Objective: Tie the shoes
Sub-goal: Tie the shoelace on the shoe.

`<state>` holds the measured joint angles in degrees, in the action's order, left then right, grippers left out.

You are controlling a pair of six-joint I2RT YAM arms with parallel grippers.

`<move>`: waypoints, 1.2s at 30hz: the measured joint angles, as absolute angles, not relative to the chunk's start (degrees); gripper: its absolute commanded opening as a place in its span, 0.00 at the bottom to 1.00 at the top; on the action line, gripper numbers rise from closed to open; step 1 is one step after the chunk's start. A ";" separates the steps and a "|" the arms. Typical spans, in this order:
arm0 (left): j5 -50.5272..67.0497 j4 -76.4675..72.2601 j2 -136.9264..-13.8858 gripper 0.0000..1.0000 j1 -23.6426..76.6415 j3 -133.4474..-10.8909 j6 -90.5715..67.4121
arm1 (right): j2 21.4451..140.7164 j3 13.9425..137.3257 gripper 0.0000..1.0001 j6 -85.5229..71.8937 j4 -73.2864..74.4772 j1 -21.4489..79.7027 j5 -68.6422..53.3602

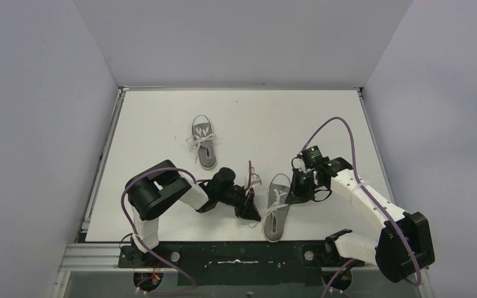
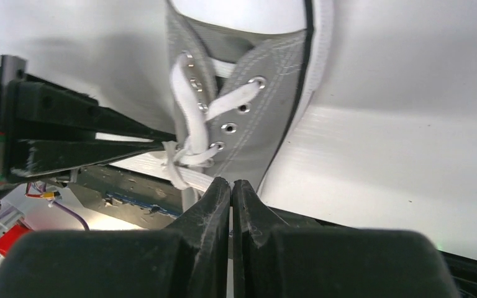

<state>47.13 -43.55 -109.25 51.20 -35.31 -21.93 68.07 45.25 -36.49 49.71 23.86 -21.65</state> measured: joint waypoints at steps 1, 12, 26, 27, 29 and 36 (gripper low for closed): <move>46.92 -43.55 -108.95 0.00 51.33 -34.96 -22.02 | 68.01 44.31 0.00 -36.36 49.58 23.05 -21.91; 44.86 -43.68 -108.12 0.00 51.72 -33.87 -22.76 | 68.14 36.45 0.00 -36.01 43.90 20.25 -24.38; 42.70 -38.44 -104.57 0.40 51.83 -33.89 -20.49 | 66.92 34.54 0.17 -36.53 41.25 18.39 -24.47; 41.74 -36.40 -102.83 0.43 51.83 -33.89 -20.12 | 66.24 34.89 0.23 -36.42 42.22 18.33 -24.43; 40.07 -33.08 -98.85 0.45 51.81 -33.87 -18.61 | 65.04 36.36 0.33 -36.05 44.75 18.31 -24.27; 37.19 -24.51 -86.70 0.52 51.62 -34.79 -14.44 | 61.95 41.98 0.48 -34.09 50.68 18.28 -24.25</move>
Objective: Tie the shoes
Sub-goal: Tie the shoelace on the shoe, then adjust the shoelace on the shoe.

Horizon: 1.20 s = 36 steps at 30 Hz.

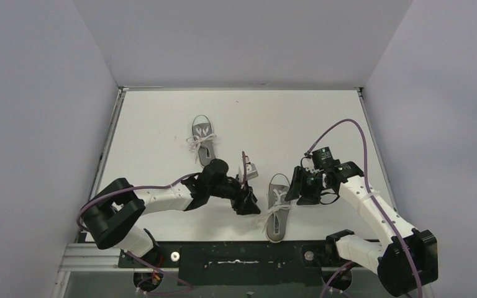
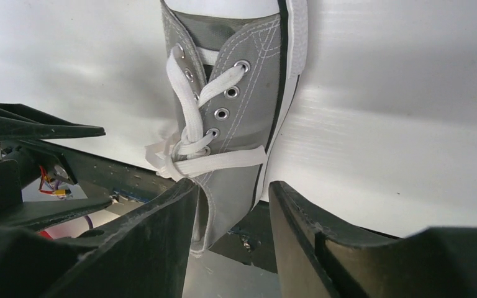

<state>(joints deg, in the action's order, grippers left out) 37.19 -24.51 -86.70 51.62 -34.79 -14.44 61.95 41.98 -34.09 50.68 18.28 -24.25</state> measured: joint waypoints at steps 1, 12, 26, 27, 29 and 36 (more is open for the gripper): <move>37.17 -23.66 -86.24 0.50 51.68 -35.33 -14.22 | 61.89 42.61 0.48 -33.87 51.18 18.28 -24.27; 37.06 -21.54 -94.80 0.41 55.86 -44.86 -14.81 | 62.54 43.13 0.45 -33.65 51.72 18.28 -24.88; 36.23 -19.53 -98.91 0.00 56.58 -46.94 -13.91 | 62.54 43.13 0.43 -33.52 51.88 18.28 -25.54; 36.21 -19.38 -98.91 0.00 56.58 -46.94 -13.82 | 62.54 43.13 0.42 -33.45 51.88 18.28 -25.56; 36.23 -19.27 -98.91 0.00 56.58 -46.94 -13.67 | 62.54 43.13 0.43 -33.43 51.88 18.28 -25.78; 36.16 -17.89 -95.61 0.00 56.58 -46.17 -13.82 | 62.54 42.87 0.52 -34.52 50.68 18.28 -28.12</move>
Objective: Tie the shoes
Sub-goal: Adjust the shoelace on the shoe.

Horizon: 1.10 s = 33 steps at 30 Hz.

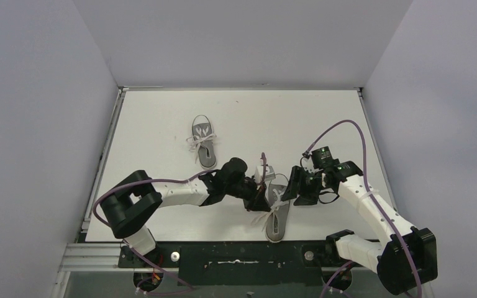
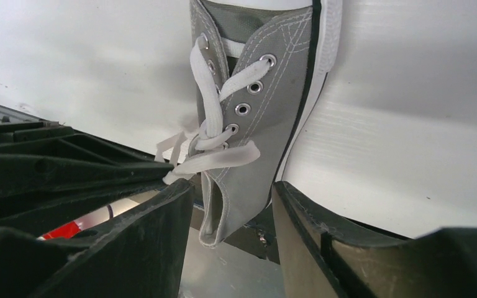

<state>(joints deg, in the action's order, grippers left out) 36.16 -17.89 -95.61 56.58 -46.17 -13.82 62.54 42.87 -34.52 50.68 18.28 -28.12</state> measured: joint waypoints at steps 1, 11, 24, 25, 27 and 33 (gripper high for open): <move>36.18 -17.80 -94.54 0.00 56.58 -45.82 -13.85 | 62.57 42.68 0.52 -35.03 50.19 18.28 -28.62; 36.25 -18.17 -90.19 0.00 56.69 -40.29 -16.23 | 63.61 42.11 0.57 -36.88 46.87 18.28 -32.27; 36.29 -20.36 -90.19 0.12 56.95 -39.18 -18.48 | 64.93 42.11 0.57 -36.69 45.89 18.28 -34.68; 36.29 -20.36 -90.19 0.11 56.95 -38.89 -18.46 | 65.06 42.11 0.57 -36.67 45.89 18.28 -34.81; 36.32 -20.34 -90.19 0.05 56.95 -38.39 -18.46 | 65.36 42.11 0.56 -36.67 45.89 18.28 -34.96; 36.38 -20.32 -90.17 0.00 56.95 -37.63 -18.35 | 65.41 42.11 0.56 -36.69 45.87 18.31 -35.00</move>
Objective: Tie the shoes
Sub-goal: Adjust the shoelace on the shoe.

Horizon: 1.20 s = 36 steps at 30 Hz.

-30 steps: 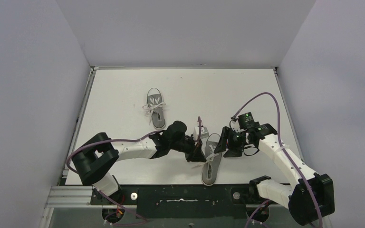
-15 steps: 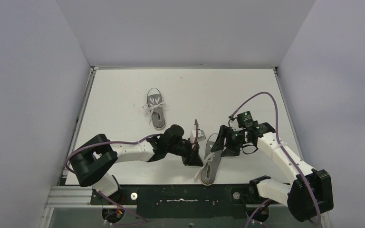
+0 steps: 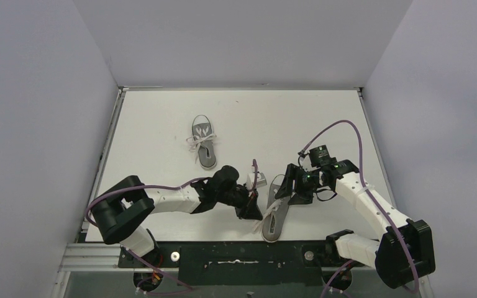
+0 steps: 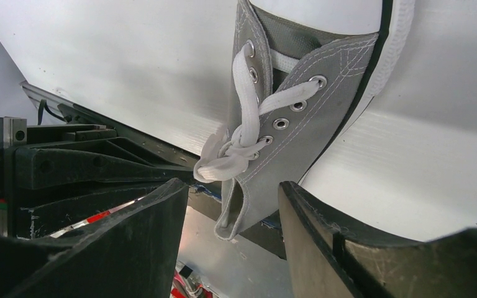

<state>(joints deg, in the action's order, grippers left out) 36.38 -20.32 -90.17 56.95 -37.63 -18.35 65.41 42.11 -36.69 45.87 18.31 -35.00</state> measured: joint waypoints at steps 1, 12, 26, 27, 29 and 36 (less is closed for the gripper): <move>36.38 -20.34 -90.13 0.00 56.95 -37.63 -18.35 | 65.41 42.11 0.56 -36.69 45.84 18.35 -35.00; 35.79 -20.16 -88.71 0.25 56.95 -37.69 -18.59 | 65.41 42.09 0.56 -36.73 44.99 18.46 -35.00; 35.57 -19.90 -92.77 0.00 56.97 -41.06 -18.68 | 66.46 41.82 0.55 -36.95 43.94 20.14 -34.96; 35.57 -19.90 -92.77 0.00 56.97 -41.06 -18.59 | 66.87 41.80 0.54 -36.97 43.81 20.43 -34.92; 35.57 -19.70 -92.73 0.00 56.97 -41.04 -18.33 | 67.61 41.82 0.53 -36.97 43.57 21.26 -34.85; 35.90 -19.38 -90.26 0.37 56.80 -39.57 -17.87 | 67.85 41.93 0.57 -35.53 45.41 23.27 -33.82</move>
